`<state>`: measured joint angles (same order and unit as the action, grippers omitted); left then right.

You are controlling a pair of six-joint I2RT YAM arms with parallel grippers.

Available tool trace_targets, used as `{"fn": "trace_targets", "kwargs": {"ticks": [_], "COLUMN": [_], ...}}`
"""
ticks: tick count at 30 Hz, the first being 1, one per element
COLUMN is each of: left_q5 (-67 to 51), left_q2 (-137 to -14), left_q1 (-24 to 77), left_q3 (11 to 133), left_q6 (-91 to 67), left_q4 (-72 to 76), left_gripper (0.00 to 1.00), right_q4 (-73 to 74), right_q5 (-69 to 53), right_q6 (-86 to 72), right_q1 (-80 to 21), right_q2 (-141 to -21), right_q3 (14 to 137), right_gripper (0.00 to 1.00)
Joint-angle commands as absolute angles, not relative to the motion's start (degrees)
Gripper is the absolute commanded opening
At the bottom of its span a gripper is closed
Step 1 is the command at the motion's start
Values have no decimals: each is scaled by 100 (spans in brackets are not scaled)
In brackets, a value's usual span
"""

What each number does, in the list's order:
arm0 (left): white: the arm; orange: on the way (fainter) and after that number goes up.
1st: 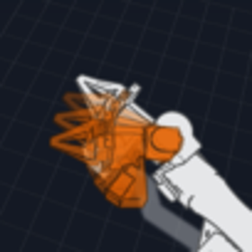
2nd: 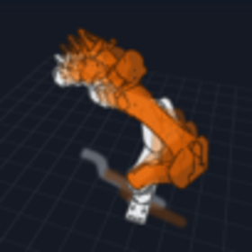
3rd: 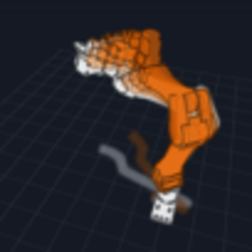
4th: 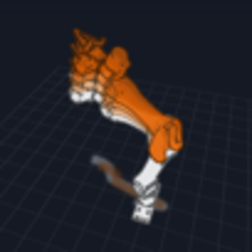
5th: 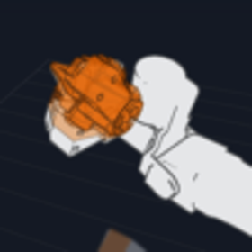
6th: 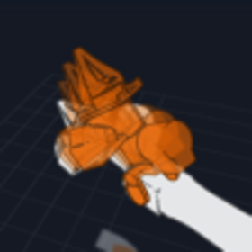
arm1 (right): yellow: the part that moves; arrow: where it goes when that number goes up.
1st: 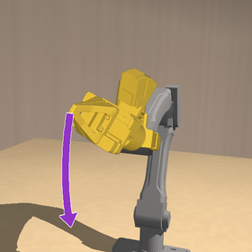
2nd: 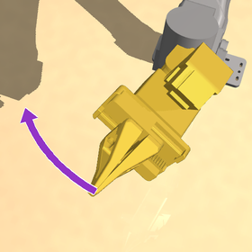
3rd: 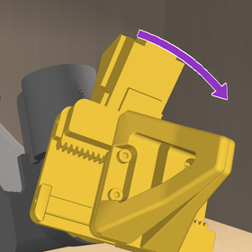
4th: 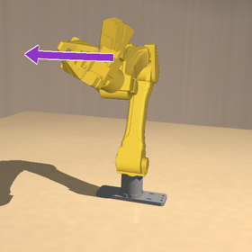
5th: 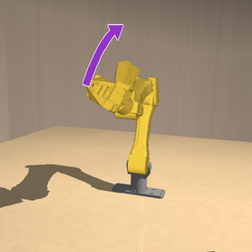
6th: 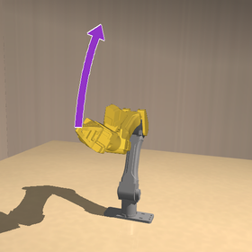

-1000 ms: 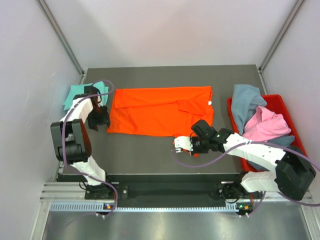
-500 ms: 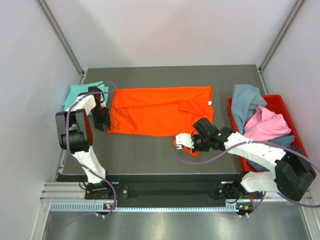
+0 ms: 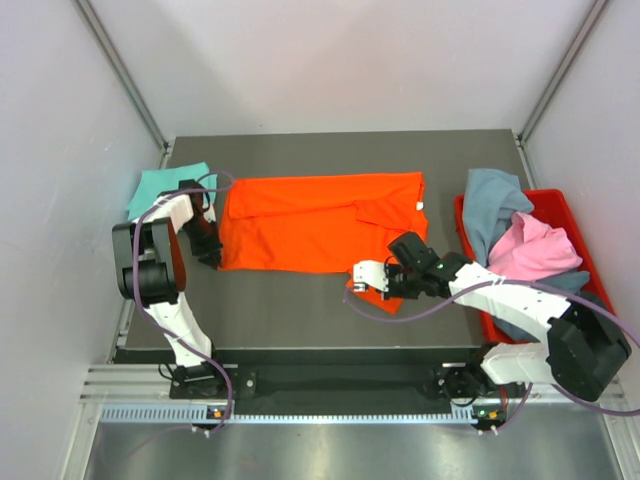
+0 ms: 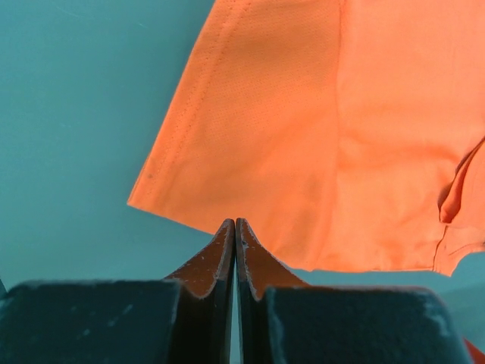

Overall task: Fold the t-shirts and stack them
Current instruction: Fold the tshirt

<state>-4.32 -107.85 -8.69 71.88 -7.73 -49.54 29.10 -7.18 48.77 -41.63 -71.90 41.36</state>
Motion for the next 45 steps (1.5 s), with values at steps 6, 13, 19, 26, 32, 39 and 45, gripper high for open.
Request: {"fn": "trace_targets", "kwargs": {"ticks": [6, 13, 19, 26, 32, 39, 45], "left_q5": [-562, -571, -580, -606, -650, -686, -642], "left_q2": [-10591, -10538, -10485, -10468, -10555, -10582, -10503], "left_q1": [-879, -888, -896, -888, -888, -888, -888], "left_q3": [7207, 7207, 7233, 7277, 7365, 7392, 7348], "left_q6": [-817, -800, -800, -800, -809, -835, -826], "left_q4": [-4983, -5010, -5027, -5054, -5071, -5036, -5027], "left_gripper": [0, 0, 0, 0, 0, 0, 0], "right_q4": [3067, 2857, 2804, 3023, 3313, 3323, 3103], "right_q5": [-1098, -1221, -1503, -1740, -1767, -1960, -1890], "right_q6": [5053, 5106, 5142, 5212, 5177, 5115, 5177], "right_q1": [-4069, -4069, -4096, -4183, -4245, -4254, -4254], "right_q2": [-7189, -7470, -7936, -8183, -8016, -7971, -8156], "right_q3": [4070, 3929, 4095, 4342, 4298, 4035, 4104], "right_gripper": [41, 44, 47, 49, 50, 46, 40]}}
